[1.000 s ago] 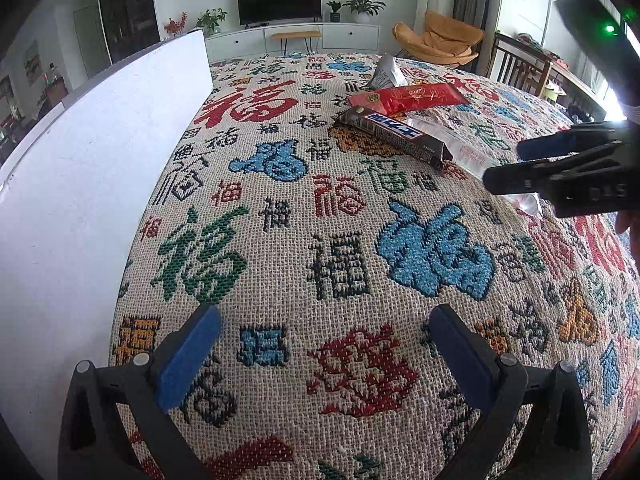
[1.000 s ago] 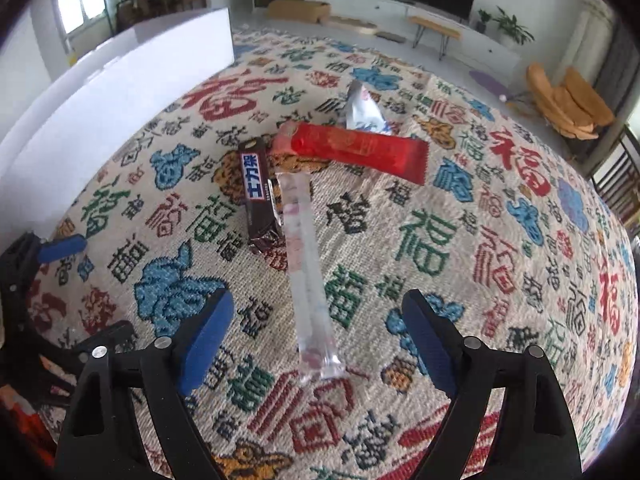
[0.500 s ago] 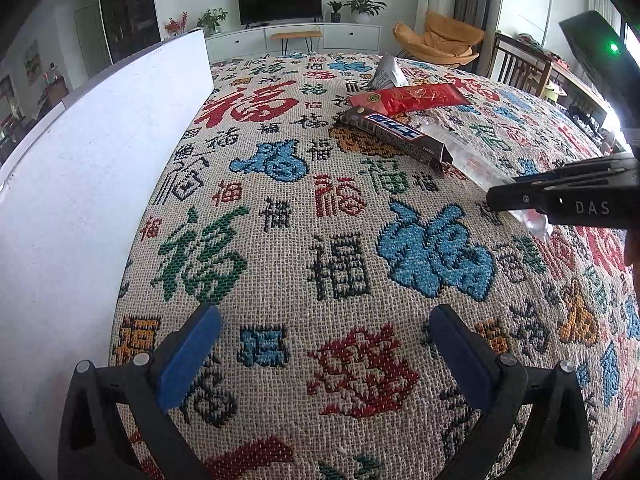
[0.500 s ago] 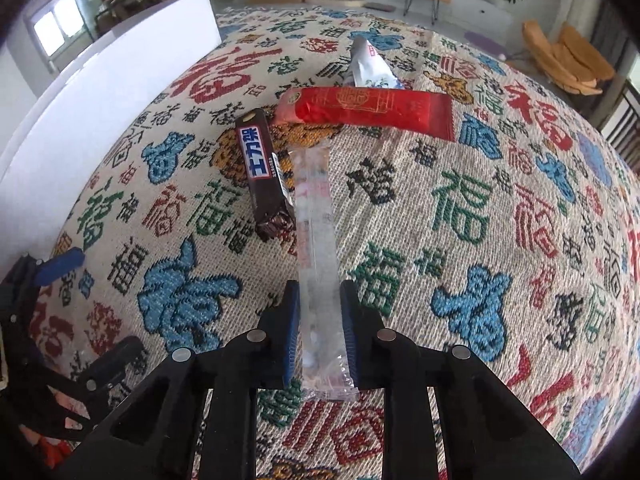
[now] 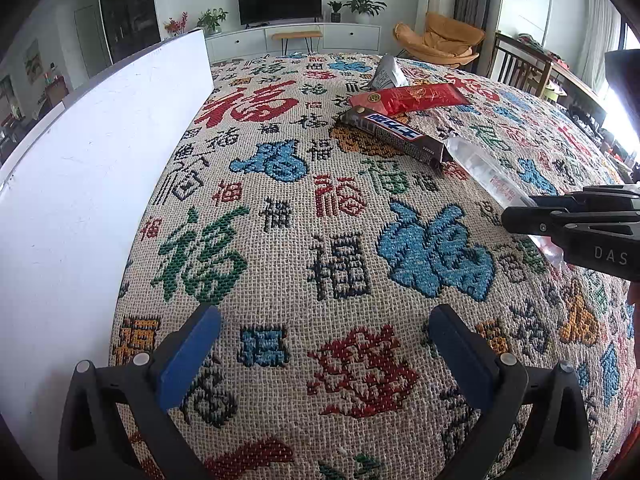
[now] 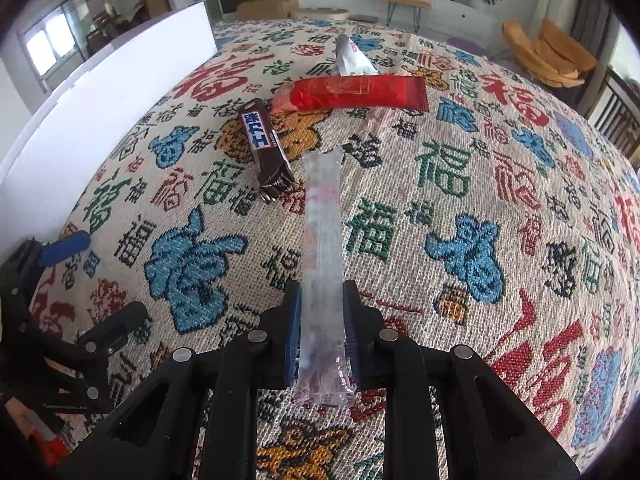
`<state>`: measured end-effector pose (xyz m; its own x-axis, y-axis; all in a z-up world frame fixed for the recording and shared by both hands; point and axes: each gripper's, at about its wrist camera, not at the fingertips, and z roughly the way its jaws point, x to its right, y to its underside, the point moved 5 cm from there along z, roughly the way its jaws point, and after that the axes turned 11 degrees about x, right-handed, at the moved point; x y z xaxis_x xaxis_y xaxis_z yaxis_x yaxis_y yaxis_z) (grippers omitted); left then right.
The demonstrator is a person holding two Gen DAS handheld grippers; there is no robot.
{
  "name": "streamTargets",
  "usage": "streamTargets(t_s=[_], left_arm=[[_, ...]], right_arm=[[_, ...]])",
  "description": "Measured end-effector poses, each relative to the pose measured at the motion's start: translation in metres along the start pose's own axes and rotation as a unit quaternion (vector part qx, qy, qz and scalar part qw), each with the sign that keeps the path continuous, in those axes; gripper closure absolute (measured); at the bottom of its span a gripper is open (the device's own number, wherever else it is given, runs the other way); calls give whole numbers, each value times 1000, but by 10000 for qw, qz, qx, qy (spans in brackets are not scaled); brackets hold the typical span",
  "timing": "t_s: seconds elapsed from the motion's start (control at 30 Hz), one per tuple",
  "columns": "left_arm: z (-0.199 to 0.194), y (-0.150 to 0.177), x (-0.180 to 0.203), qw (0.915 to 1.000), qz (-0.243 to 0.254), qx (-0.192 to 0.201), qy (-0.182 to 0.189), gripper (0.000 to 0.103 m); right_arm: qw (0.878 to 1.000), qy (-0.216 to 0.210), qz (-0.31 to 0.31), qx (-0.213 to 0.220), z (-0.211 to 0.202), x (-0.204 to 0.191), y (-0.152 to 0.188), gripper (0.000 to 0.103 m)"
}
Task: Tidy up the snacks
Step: 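Lower the right tool onto the clear tube packet and grasp it, then hold the clear tube packet in the right tool while the left tool grasps the Snickers bar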
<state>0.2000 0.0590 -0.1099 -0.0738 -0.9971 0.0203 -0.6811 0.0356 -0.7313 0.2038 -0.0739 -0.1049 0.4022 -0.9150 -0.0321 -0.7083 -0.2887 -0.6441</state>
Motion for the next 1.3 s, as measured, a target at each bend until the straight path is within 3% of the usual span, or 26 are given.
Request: streamTargets(t_s=[0.23,0.33,0.4,0.43,0.5,0.67,0.83,0.97,1.03,1.07,1.1,1.17,1.3], left_arm=[[0,0,0,10000,0,0,0,0],[0,0,0,10000,0,0,0,0],[0,0,0,10000,-1,0,0,0],[0,0,0,10000,0,0,0,0],[0,0,0,10000,-1,0,1,0],[0,0,0,10000,0,0,0,0],[0,0,0,10000,0,-1,0,0],[0,0,0,10000,-1,-1,0,0],[0,0,0,10000,0,-1,0,0],[0,0,0,10000,-1,-1,0,0],[0,0,0,10000,-1,-1,1,0],[0,0,0,10000,-1,0,1,0],[0,0,0,10000,-1,-1,1,0]], right_arm=[[9999,-37,-146,47,9,-10,-8,54],[9999,-8,-155,28,10,-10,-8,60],[9999,47,-110,31,8,-6,-8,81],[10000,42,-38,26,7,-2,-7,84],[9998,23,181,30,4,5,-5,84],[9966,426,649,289,-17,30,12,84],[9782,1236,1454,822,-48,79,32,84],[9698,1384,1859,757,-43,101,45,83],[9687,1377,1856,905,-43,100,44,79],[9695,1340,1815,957,-42,98,43,67],[9714,1230,1760,1012,-40,95,41,48],[9759,1156,1531,1044,-34,84,39,33],[9793,1395,1182,873,-25,74,34,26]])
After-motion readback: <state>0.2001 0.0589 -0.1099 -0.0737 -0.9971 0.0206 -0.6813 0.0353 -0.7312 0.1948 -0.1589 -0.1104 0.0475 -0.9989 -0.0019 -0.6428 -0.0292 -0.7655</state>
